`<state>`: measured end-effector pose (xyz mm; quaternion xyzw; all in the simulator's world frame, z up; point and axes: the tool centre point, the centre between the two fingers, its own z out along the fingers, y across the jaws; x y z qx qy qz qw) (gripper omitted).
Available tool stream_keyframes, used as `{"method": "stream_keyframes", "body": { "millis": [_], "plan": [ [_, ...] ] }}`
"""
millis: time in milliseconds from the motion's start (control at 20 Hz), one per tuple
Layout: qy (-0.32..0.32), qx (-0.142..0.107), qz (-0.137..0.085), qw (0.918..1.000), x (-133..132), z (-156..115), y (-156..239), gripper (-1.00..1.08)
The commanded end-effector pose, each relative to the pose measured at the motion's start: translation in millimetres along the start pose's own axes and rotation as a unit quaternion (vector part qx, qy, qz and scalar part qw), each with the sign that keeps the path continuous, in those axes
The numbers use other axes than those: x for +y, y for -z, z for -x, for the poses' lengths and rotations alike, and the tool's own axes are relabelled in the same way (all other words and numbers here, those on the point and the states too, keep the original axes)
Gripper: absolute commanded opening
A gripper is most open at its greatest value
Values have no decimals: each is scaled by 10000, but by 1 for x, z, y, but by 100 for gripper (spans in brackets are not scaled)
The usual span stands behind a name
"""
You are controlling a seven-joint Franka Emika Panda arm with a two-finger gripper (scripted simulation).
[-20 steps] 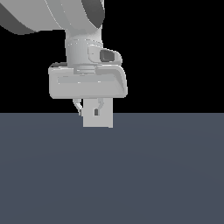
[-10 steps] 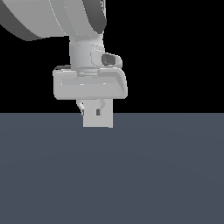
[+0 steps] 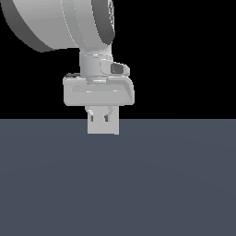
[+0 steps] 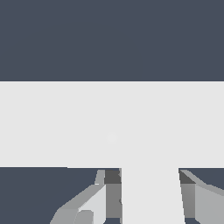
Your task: Plug the charger into the wall socket.
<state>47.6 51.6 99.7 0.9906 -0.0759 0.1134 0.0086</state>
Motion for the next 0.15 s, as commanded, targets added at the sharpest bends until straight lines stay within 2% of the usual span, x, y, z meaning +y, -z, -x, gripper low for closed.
{"method": "stream_keyframes", "body": {
  "millis": [0,100],
  "plan": [
    [2,1,-1,10000,0,-3,-1,-100],
    [0,2,1,10000,0,-4,-1,-100]
  ]
}}
